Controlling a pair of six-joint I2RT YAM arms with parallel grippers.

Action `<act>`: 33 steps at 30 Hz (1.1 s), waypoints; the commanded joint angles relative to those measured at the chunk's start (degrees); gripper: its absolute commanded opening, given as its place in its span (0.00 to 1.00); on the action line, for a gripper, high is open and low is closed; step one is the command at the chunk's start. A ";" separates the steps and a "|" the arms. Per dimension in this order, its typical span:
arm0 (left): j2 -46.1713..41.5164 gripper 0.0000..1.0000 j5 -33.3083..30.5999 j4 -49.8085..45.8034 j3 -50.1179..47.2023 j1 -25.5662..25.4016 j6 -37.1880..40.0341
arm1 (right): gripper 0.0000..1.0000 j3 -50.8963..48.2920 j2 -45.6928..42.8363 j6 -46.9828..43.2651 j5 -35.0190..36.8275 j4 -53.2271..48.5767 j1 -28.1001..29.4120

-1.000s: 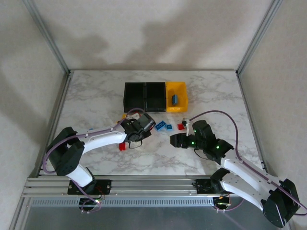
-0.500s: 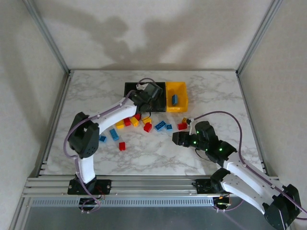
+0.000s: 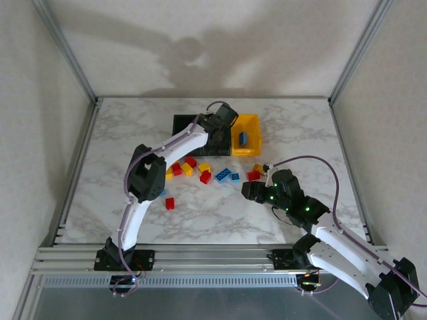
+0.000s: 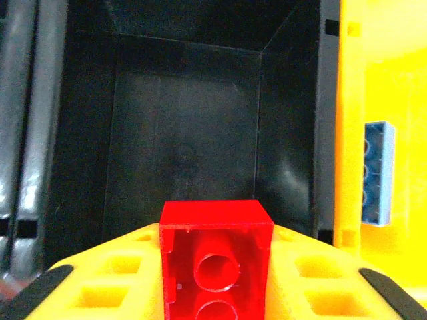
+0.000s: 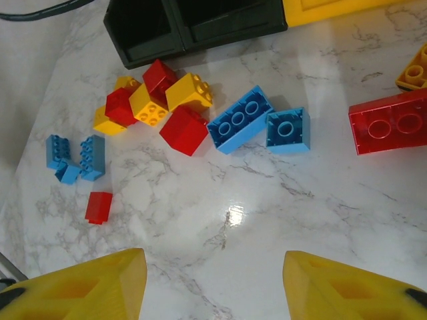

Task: Sort the legos into containers by color
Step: Place the lego in the container.

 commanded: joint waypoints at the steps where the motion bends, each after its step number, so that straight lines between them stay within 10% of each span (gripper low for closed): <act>1: 2.50 0.30 -2.04 -4.18 3.86 0.80 2.08 | 0.56 0.14 -0.01 0.56 1.59 0.25 0.53; 33: 1.26 0.45 0.38 -3.35 5.53 1.49 1.47 | 0.56 1.15 -0.92 -0.14 3.08 -1.10 0.54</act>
